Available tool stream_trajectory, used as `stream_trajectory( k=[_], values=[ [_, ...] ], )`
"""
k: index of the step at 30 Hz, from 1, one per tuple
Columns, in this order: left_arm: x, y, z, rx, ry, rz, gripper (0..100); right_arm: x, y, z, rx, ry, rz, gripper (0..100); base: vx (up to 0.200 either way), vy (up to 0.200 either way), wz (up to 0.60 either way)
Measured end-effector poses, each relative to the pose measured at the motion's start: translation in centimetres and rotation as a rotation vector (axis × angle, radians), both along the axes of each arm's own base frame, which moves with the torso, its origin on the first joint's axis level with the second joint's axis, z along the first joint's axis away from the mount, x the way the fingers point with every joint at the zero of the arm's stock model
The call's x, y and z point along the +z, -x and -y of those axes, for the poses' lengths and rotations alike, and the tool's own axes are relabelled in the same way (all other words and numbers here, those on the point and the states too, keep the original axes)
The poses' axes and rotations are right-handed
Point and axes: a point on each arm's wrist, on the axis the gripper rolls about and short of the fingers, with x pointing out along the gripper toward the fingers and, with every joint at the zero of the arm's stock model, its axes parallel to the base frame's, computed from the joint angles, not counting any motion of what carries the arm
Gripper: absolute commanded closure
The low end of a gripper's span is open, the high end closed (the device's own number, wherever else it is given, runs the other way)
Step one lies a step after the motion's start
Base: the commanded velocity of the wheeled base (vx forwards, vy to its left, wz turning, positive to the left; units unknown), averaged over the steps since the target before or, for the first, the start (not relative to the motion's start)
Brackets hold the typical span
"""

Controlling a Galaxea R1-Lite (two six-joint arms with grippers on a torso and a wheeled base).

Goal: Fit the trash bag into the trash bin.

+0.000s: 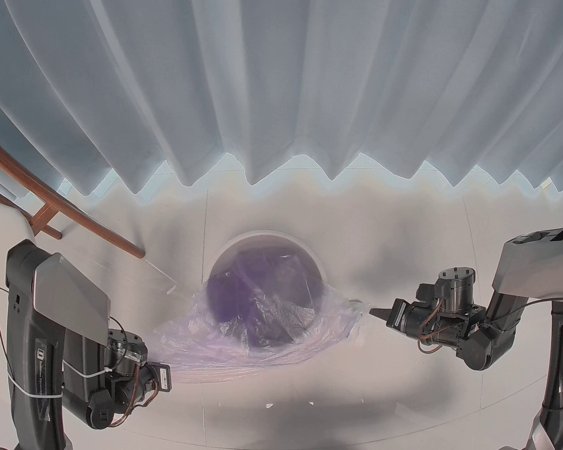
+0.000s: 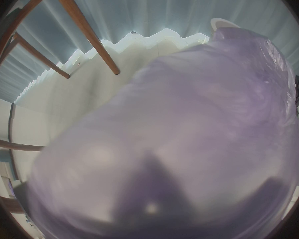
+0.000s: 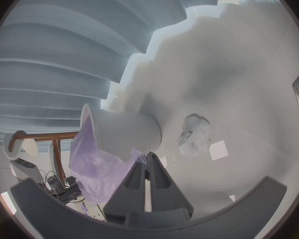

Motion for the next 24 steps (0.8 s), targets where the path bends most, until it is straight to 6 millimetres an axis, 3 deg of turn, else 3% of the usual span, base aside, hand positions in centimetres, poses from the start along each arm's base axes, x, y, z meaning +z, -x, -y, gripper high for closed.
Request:
stream_trajectory(
  k=[5, 15, 24],
  values=[
    [0.6, 0.5, 0.1, -0.01, 0.003, 0.002, 100, 0.7, 1.2, -0.7, 0.053, -0.013, -0.006, 100, 0.0, 0.0, 0.0],
    [0.8, 0.5, 0.1, -0.013, 0.004, 0.012, 100, 1.2, 1.6, -0.8, 0.065, -0.017, 0.002, 100, 0.0, 0.0, 0.0],
    [0.0, -1.2, 0.1, 0.022, 0.002, 0.047, 100, 0.8, 1.0, -1.2, 0.065, -0.035, 0.061, 100, 0.0, 0.0, 0.0]
  ],
)
